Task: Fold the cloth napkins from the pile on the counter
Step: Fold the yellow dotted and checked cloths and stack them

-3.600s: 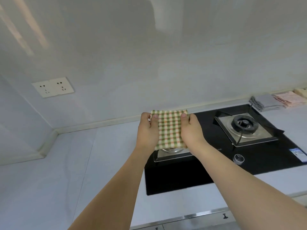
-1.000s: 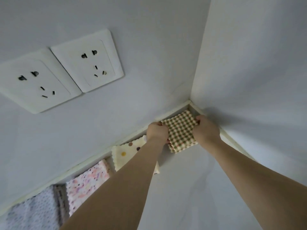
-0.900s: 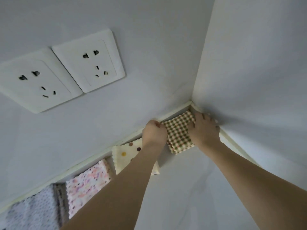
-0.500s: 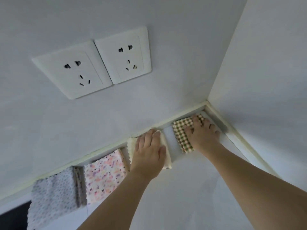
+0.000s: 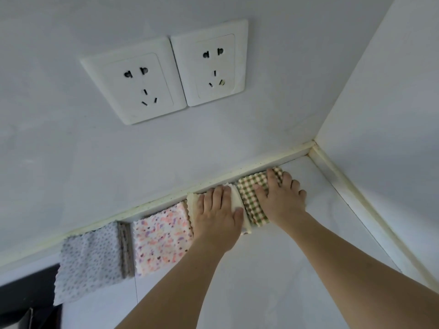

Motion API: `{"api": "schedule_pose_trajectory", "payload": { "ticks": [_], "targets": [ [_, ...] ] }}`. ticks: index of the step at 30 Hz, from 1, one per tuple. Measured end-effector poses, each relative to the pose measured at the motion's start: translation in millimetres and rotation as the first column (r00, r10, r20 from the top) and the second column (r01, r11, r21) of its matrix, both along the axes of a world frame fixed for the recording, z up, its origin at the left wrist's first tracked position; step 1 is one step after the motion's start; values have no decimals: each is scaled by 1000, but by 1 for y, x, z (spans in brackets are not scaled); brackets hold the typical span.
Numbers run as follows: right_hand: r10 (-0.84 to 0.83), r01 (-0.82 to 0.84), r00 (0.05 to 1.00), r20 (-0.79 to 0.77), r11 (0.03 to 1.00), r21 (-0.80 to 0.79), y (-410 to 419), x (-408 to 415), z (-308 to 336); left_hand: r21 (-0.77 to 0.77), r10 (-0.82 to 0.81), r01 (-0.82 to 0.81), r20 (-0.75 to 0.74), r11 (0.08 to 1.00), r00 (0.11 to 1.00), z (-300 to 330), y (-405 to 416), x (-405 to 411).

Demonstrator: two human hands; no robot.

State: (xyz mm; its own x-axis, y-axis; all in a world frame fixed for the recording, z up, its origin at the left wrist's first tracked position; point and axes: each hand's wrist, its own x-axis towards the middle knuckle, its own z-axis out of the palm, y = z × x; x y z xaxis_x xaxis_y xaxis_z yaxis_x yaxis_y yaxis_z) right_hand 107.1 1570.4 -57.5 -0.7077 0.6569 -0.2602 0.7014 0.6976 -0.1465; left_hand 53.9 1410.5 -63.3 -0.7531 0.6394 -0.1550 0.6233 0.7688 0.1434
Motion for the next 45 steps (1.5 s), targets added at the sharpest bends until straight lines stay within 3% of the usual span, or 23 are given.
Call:
{"api": "schedule_pose_trajectory", "payload": {
  "ticks": [7, 16, 24, 28, 32, 37, 45],
  "targets": [
    [31, -32, 999, 12, 999, 16, -15, -7, -3, 5, 21, -21, -2, 1000, 1000, 1, -8, -2],
    [24, -30, 998, 62, 994, 107, -28, -8, 6, 169, 46, -34, -72, 985, 996, 19, -28, -4],
    [252, -215, 942, -221, 960, 180, -117, -22, 31, 113, 386, -376, -79, 920, 919, 37, -133, -22],
    [448, -408, 861, -241, 891, 201, -177, -29, 27, 106, 599, -594, -23, 797, 800, 32, -195, -27],
    [501, -462, 839, -214, 862, 209, -208, -28, 14, 75, 691, -694, 63, 716, 720, 29, -230, -28],
    [569, -530, 809, -150, 815, 232, -204, -21, 3, 79, 715, -733, 174, 675, 677, 20, -242, -31],
    [573, -553, 809, -130, 818, 160, -197, -22, -11, 81, 653, -678, 206, 731, 729, 10, -231, -22]
  ]
}}
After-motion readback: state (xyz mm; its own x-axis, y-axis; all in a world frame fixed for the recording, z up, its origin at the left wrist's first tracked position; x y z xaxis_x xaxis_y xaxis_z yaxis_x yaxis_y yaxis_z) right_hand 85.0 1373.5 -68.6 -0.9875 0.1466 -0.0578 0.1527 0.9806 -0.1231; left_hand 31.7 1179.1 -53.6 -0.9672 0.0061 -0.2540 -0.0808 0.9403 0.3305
